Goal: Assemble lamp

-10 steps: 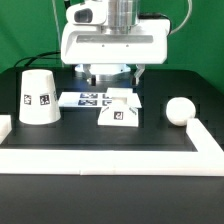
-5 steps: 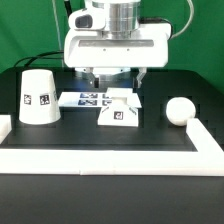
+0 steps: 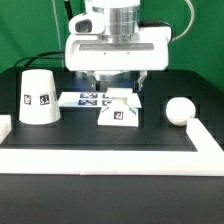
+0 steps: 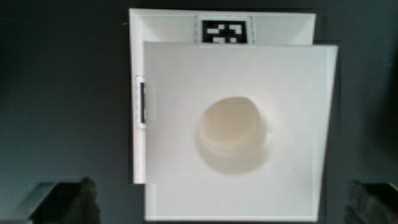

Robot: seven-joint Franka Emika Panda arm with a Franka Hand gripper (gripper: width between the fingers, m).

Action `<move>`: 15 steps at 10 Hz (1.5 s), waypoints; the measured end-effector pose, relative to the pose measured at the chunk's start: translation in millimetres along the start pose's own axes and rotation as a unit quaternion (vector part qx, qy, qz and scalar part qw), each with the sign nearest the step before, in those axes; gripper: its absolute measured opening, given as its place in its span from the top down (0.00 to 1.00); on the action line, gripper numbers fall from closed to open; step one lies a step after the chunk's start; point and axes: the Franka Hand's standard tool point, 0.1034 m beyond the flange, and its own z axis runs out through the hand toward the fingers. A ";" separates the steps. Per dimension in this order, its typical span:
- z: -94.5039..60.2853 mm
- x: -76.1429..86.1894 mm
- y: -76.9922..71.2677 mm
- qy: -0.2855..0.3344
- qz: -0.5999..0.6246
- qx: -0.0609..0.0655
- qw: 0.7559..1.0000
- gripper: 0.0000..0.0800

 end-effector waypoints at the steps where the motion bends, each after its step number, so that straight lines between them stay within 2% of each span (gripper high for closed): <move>1: 3.7 -1.9 -0.7 -0.004 -0.001 0.000 1.000 0.13; 7: 15.0 -7.4 -2.5 -0.013 -0.004 -0.002 1.000 0.13; 8: 16.2 -7.6 -2.7 -0.013 -0.004 -0.002 1.000 0.28; 9: 16.1 -6.8 -2.8 -0.011 -0.005 -0.002 1.000 0.33; 15: 15.9 -6.2 -2.9 -0.009 -0.005 -0.002 1.000 0.33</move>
Offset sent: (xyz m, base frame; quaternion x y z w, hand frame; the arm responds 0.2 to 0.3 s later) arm -0.0092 0.0007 -0.0099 -0.0097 0.0050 0.0001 0.9999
